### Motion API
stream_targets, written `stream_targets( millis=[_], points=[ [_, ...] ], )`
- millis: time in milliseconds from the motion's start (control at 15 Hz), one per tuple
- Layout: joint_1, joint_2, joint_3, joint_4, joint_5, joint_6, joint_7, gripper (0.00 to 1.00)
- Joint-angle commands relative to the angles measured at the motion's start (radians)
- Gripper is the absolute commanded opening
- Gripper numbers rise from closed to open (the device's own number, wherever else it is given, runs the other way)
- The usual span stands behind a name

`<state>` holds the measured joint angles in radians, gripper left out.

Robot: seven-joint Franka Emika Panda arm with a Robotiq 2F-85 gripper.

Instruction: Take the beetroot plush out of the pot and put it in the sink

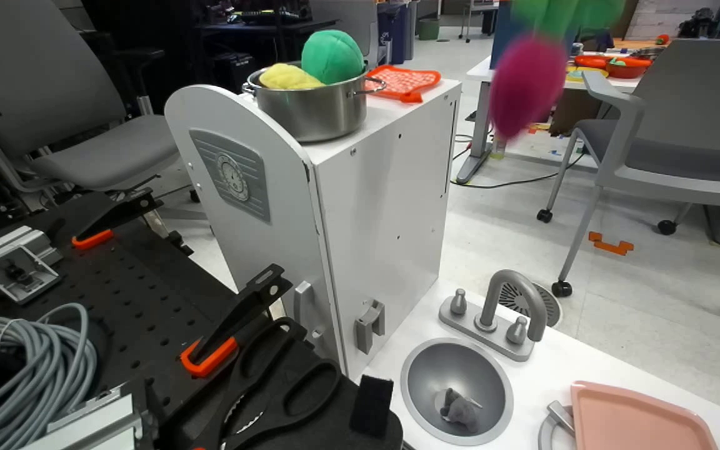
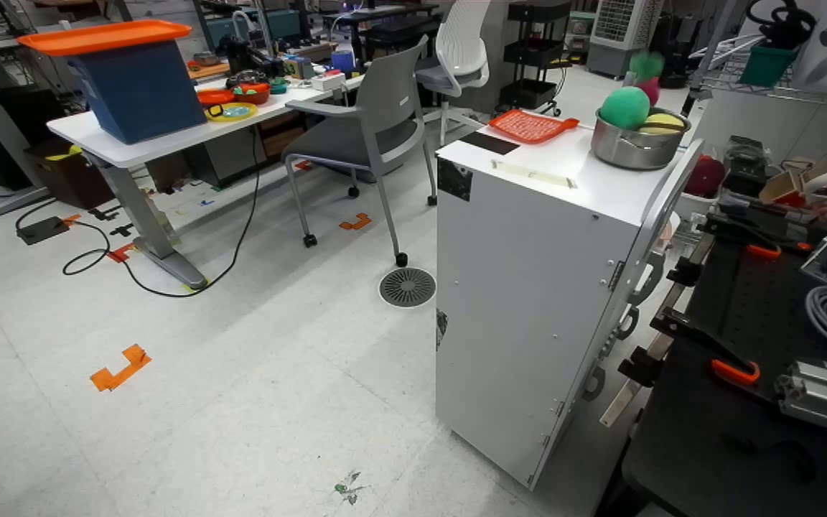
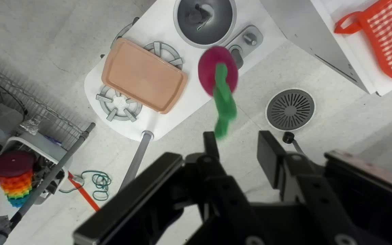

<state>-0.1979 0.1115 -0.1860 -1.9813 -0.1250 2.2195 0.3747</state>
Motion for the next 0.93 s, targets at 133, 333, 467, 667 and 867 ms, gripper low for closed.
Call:
stream_targets(
  millis=[133,333,467,667,867],
  points=[
    [0.007,0.021,-0.01,0.015,0.038,-0.011,-0.008,0.84],
    [0.009,0.016,-0.009,-0.001,0.044,-0.002,-0.017,1.0],
    [0.01,0.01,-0.008,-0.015,0.047,0.003,-0.024,1.0],
    [0.014,0.005,-0.005,-0.031,0.051,0.007,-0.036,1.0],
    [0.019,-0.02,0.003,-0.062,0.054,0.017,-0.081,1.0]
  ],
)
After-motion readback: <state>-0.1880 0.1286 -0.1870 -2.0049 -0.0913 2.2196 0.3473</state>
